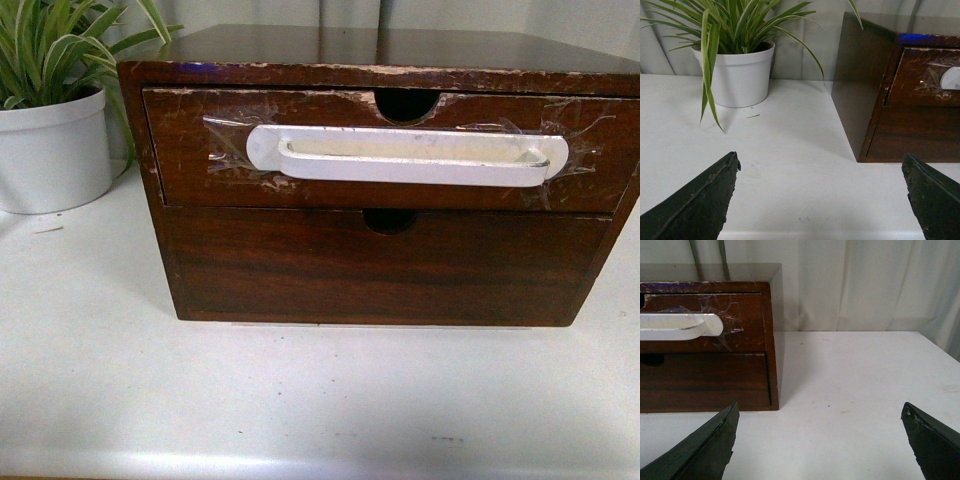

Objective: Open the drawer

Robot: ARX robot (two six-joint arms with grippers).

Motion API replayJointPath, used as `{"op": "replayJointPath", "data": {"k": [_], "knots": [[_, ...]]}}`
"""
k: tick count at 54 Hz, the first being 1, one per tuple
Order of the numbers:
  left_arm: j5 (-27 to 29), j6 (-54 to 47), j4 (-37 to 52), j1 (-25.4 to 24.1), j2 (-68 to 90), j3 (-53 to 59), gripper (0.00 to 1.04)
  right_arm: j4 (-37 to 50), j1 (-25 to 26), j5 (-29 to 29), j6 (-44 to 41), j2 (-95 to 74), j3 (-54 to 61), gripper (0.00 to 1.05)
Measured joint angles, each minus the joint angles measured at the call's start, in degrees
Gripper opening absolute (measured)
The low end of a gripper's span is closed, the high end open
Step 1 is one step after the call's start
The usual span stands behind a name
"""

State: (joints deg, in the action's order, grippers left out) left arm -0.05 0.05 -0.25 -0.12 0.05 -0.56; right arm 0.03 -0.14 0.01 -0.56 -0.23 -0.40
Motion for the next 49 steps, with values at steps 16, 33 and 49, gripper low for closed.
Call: {"op": "replayJointPath", "data": {"k": [16, 33, 49], "knots": [[0.00, 0.00, 0.00, 0.00, 0.00, 0.02, 0.98, 0.00, 0.00, 0.00, 0.00, 0.00, 0.00, 0.96], [0.00, 0.00, 0.00, 0.00, 0.00, 0.00, 0.98, 0.00, 0.00, 0.00, 0.00, 0.00, 0.00, 0.96], [0.00, 0.00, 0.00, 0.00, 0.00, 0.00, 0.98, 0.00, 0.00, 0.00, 0.00, 0.00, 0.00, 0.96]]}}
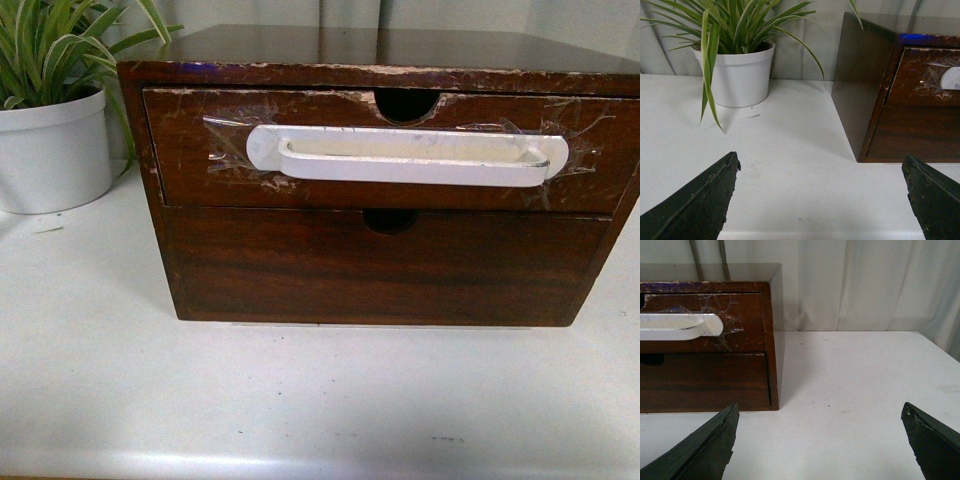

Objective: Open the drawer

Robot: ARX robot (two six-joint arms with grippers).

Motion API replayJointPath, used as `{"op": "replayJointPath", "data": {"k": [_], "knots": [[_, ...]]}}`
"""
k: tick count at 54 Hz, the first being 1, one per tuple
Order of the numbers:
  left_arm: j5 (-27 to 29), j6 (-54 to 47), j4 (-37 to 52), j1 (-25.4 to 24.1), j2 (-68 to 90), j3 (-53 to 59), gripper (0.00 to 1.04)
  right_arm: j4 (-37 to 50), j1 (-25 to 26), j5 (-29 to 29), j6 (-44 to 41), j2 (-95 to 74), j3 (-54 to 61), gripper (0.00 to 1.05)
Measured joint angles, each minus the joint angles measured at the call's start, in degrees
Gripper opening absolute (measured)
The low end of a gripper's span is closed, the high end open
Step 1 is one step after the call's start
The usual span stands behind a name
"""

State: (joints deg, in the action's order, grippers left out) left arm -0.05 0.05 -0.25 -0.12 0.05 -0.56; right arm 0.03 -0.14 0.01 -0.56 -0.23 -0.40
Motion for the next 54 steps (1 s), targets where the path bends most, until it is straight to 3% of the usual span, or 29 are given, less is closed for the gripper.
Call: {"op": "replayJointPath", "data": {"k": [54], "knots": [[0.00, 0.00, 0.00, 0.00, 0.00, 0.00, 0.98, 0.00, 0.00, 0.00, 0.00, 0.00, 0.00, 0.96]]}}
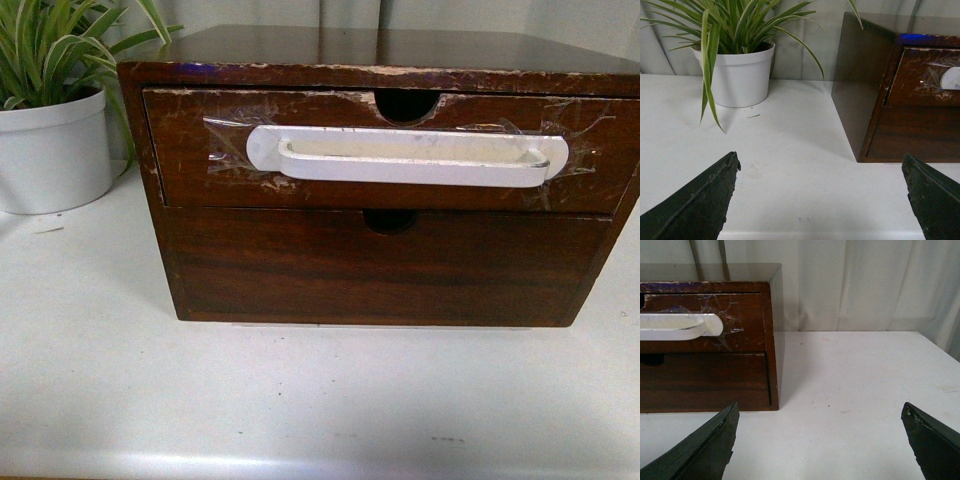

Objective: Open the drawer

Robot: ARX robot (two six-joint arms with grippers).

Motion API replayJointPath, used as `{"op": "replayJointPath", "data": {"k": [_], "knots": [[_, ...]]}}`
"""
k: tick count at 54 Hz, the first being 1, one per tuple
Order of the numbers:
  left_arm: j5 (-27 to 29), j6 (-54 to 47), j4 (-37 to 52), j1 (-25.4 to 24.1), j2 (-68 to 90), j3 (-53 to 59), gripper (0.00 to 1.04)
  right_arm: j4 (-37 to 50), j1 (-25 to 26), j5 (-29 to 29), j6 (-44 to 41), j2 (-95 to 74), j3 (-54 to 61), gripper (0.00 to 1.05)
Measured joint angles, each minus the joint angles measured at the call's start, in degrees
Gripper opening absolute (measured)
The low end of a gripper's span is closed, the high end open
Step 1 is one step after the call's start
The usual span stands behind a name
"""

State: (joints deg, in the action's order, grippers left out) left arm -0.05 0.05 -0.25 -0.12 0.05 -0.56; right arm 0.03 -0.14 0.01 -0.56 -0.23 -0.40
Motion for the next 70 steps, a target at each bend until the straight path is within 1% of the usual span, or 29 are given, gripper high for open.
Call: {"op": "replayJointPath", "data": {"k": [4, 6, 8, 14, 15, 19, 21, 22, 24, 28, 34, 39, 46, 47, 50, 56, 63, 70], "knots": [[-0.57, 0.48, -0.81, 0.07, 0.42, -0.15, 0.98, -0.94, -0.09, -0.02, -0.37, -0.26, -0.15, 0.96], [-1.20, 1.53, -3.82, 0.46, 1.53, -1.07, 0.98, -1.92, -0.24, -0.24, -0.87, -0.70, -0.42, 0.96], [-1.27, 1.68, -4.83, 0.92, 2.47, -1.40, 0.98, -2.08, -0.31, -0.48, -1.27, -1.29, -0.57, 0.96], [-3.74, 0.35, -5.77, 2.67, 4.72, -2.97, 0.98, -2.36, 0.52, -4.42, -3.67, -5.70, -3.26, 0.96], [-4.63, -0.13, -5.75, 2.80, 5.11, -3.41, 0.98, -2.91, 1.20, -6.27, -4.44, -7.48, -4.61, 0.96], [-10.25, -4.42, -4.46, 1.88, 8.24, -5.75, 0.98, -4.57, 2.97, -12.00, -8.66, -12.72, -8.44, 0.96], [-13.18, -6.73, -3.80, 0.72, 10.21, -6.84, 0.98, -5.49, 3.26, -13.51, -10.05, -14.21, -9.57, 0.96], [-13.55, -6.99, -3.65, 0.42, 10.73, -7.13, 0.98, -5.90, 3.41, -14.34, -11.13, -15.15, -10.27, 0.96], [-17.03, -9.60, -3.48, -0.70, 12.98, -8.26, 0.98, -6.43, 3.56, -15.52, -12.70, -16.52, -11.30, 0.96], [-21.86, -13.33, -3.52, -2.25, 16.72, -10.21, 0.98, -8.11, 3.65, -17.66, -16.50, -19.63, -13.88, 0.96], [-32.22, -19.56, -4.55, -5.07, 24.59, -14.40, 0.98, -10.73, 3.39, -20.00, -22.05, -24.00, -17.86, 0.96], [-37.79, -28.20, -6.95, -5.68, 32.02, -18.88, 0.98, -14.73, 2.69, -22.10, -27.30, -28.52, -22.73, 0.96], [-40.83, -37.81, -12.02, -4.55, 38.23, -24.17, 0.98, -20.13, 2.19, -24.17, -33.31, -33.48, -28.11, 0.96], [-41.13, -39.89, -13.07, -4.24, 39.28, -25.22, 0.98, -20.55, 2.14, -24.30, -33.57, -33.88, -28.55, 0.96], [-42.29, -46.42, -17.59, -2.86, 43.25, -29.79, 0.98, -23.43, 1.77, -24.90, -37.90, -37.05, -31.65, 0.96], [-42.21, -56.54, -24.06, 0.33, 49.64, -37.59, 0.98, -28.22, 0.98, -25.97, -45.00, -42.38, -36.94, 0.96], [-41.90, -62.05, -29.07, 3.87, 54.12, -43.71, 0.98, -30.73, -0.44, -25.94, -49.59, -46.62, -41.24, 0.96], [-39.85, -65.40, -32.22, 9.99, 60.04, -49.51, 0.98, -32.83, -3.10, -25.20, -53.64, -52.09, -44.96, 0.96]]}}
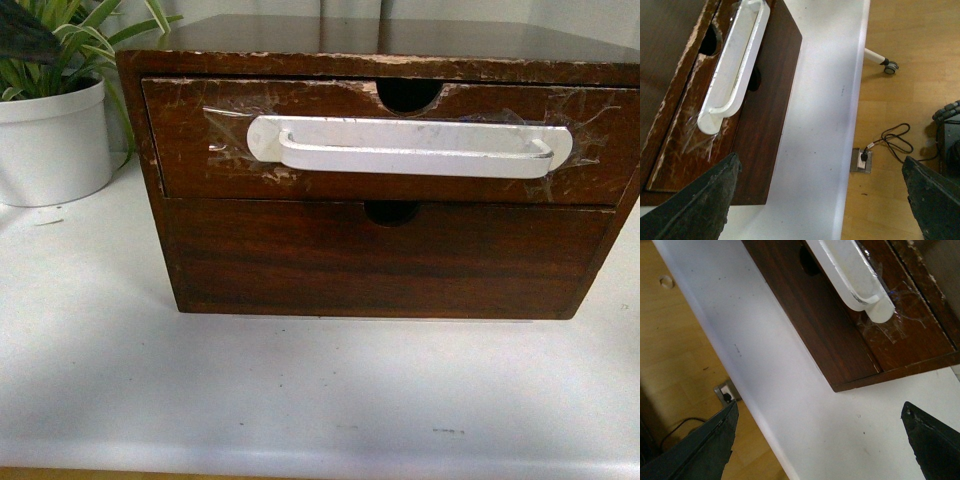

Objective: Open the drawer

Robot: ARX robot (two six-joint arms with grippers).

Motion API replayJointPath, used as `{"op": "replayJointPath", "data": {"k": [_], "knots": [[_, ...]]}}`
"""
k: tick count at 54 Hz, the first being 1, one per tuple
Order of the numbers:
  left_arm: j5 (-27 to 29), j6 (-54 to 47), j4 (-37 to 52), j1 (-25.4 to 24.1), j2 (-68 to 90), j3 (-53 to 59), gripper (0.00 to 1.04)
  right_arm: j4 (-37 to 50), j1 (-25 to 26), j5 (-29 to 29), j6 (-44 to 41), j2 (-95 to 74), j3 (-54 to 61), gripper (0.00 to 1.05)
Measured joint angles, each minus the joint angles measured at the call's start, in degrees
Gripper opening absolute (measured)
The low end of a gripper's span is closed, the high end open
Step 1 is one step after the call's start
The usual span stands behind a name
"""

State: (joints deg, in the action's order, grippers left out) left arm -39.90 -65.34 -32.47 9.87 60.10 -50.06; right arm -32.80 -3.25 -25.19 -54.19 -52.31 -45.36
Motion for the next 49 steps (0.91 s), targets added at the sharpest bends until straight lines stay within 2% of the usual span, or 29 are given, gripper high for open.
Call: {"op": "replayJointPath", "data": {"k": [8, 17, 38, 49], "knots": [[2.49, -0.28, -0.74, 6.36, 6.40, -4.70, 0.98, -1.46, -2.23, 0.68, -2.91, -5.42, -3.34, 0.96], [5.09, -0.79, -1.44, 9.46, 12.22, -8.50, 0.98, -2.16, -3.76, 0.72, -4.79, -9.53, -6.23, 0.96], [8.41, -0.81, -1.14, 10.91, 23.37, -16.98, 0.98, -1.44, -8.98, 2.23, -7.21, -20.72, -14.29, 0.96], [10.54, -0.90, -1.18, 11.26, 26.32, -19.32, 0.98, -1.44, -9.53, 2.12, -7.06, -23.65, -16.24, 0.96]]}}
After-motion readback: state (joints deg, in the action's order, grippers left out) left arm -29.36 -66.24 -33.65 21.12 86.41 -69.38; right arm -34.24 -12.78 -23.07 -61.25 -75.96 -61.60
